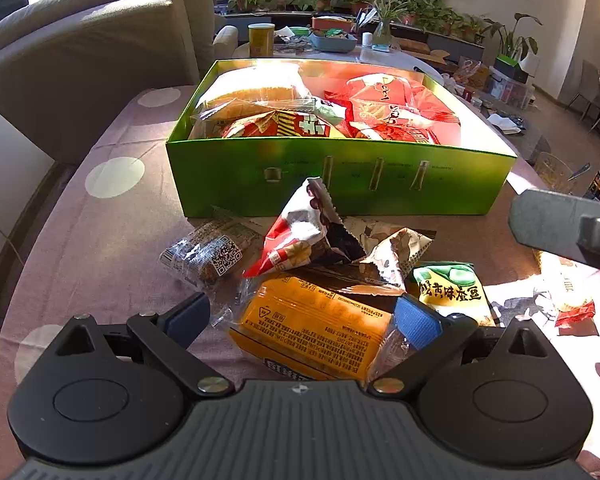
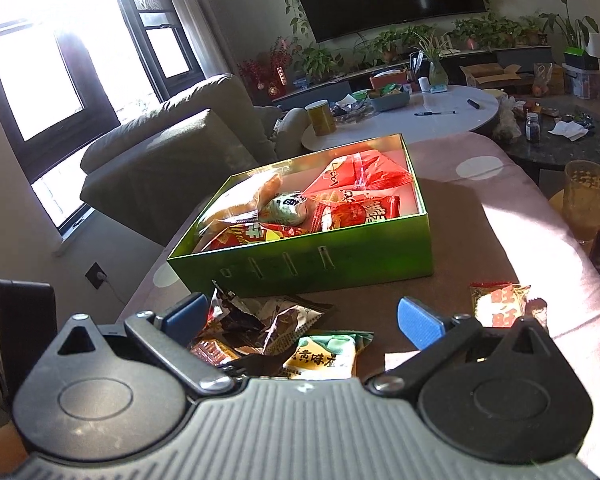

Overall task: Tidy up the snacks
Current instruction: 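Lower the left gripper onto the orange packet while the right gripper approaches the yellow packet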

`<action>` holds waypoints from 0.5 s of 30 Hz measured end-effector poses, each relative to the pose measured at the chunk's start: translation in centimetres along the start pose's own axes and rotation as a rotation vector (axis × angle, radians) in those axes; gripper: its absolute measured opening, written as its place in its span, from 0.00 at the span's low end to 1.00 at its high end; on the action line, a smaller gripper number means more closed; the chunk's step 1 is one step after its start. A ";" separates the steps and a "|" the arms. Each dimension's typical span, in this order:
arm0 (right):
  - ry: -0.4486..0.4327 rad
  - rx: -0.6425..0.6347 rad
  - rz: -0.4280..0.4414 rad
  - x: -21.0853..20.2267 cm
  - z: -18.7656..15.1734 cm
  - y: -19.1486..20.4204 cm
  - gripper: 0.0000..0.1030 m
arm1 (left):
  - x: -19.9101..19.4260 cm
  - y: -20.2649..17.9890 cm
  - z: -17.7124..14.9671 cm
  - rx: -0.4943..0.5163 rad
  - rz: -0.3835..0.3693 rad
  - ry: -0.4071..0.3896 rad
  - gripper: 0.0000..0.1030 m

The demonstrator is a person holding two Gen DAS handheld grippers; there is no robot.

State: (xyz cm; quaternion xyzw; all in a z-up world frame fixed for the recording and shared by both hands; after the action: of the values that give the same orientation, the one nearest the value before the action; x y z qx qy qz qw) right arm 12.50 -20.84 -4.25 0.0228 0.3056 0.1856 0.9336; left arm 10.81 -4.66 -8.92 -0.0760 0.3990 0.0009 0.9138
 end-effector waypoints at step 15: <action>0.055 -0.018 0.009 1.0 -0.7 0.9 0.60 | -2.4 3.2 -0.3 0.016 0.012 0.003 0.83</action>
State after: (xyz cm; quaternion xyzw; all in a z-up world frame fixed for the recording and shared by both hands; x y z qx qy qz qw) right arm 12.57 -19.68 -5.29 0.0108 0.3294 0.1933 0.9241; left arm 8.75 -1.38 -7.88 -0.0662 0.4010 0.0032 0.9137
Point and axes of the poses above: each gripper's, at about its wrist camera, not at the fingertips, and x roughly the way its jaws point, y to its left, z to its top, the point moved 1 cm from there along x, roughly the way its jaws point, and after that the axes turned 7 degrees about -x, right-handed, at the moved point
